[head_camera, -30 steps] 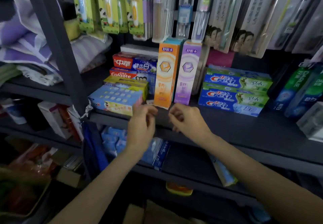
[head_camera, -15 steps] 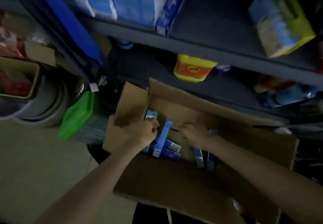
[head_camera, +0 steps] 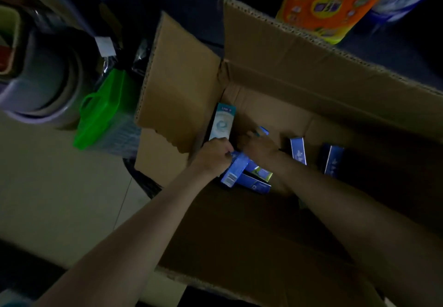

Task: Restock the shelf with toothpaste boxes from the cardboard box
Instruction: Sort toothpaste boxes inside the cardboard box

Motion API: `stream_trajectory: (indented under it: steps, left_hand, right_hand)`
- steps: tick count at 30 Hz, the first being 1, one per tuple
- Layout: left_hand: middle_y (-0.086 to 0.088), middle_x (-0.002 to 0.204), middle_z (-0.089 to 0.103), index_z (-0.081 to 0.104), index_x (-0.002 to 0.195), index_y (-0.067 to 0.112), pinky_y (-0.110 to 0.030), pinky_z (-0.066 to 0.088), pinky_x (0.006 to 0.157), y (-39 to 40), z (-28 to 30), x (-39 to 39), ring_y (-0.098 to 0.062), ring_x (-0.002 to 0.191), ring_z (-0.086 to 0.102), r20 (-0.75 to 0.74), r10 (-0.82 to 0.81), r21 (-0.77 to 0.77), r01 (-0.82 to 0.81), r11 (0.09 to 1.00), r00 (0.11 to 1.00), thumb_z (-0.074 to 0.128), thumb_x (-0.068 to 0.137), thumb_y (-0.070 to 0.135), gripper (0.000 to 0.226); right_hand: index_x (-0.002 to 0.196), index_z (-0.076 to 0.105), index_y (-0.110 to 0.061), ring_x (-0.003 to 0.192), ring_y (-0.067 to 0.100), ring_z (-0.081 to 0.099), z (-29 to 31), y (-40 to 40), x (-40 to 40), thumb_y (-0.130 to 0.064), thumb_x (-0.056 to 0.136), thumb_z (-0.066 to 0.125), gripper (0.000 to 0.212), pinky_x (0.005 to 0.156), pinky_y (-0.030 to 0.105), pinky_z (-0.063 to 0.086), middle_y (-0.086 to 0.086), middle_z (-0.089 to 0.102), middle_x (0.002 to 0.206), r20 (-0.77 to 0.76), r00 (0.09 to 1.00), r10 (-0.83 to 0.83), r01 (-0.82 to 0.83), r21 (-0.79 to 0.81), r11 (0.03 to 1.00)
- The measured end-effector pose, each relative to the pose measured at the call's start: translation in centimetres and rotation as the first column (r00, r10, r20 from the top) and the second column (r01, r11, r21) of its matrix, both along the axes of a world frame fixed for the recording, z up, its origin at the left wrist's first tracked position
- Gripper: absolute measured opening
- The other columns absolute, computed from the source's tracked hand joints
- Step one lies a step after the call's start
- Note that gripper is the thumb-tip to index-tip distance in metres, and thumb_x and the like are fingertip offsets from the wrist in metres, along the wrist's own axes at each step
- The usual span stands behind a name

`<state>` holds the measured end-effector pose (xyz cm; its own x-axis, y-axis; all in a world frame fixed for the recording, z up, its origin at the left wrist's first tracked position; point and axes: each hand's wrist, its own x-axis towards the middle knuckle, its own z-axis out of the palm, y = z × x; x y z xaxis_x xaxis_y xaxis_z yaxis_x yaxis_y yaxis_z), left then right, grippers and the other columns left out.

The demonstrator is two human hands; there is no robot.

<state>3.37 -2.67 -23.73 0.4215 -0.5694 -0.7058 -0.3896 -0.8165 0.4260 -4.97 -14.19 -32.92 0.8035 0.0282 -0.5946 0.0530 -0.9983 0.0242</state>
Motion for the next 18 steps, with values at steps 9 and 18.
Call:
stream_trajectory:
  steps: [9, 18]
  left_hand:
    - [-0.006, 0.144, 0.038, 0.029, 0.142, 0.012, -0.027, 0.036, 0.100, -2.4, 6.4, -0.1, -0.022, 0.129, 0.041, -0.261, -0.223, 0.079, 0.251, 0.965, 0.939, 0.062, 0.085, 0.012, 0.066]
    - [-0.004, 0.110, 0.061, 0.054, 0.116, 0.009, -0.017, 0.042, 0.079, -9.2, 28.3, 3.6, -0.008, 0.090, 0.053, -0.321, -0.562, -0.087, 0.568, 0.819, 0.762, 0.067, 0.082, 0.008, 0.036]
  right_hand:
    - [0.096, 0.069, -0.017, 0.082, 0.014, 0.056, 14.6, -7.5, -1.4, -0.028, 0.083, 0.069, 0.017, 0.061, 0.015, 0.041, -0.012, 0.065, 0.080, -0.606, 0.741, -0.289, 0.615, 0.441, 0.654]
    - [0.115, 0.064, -0.004, 0.095, 0.017, 0.058, 40.6, -10.9, -1.8, -0.036, 0.092, 0.054, 0.040, 0.085, 0.026, 0.044, 0.013, 0.066, 0.114, -0.450, 0.720, -0.528, 0.691, 0.526, 0.496]
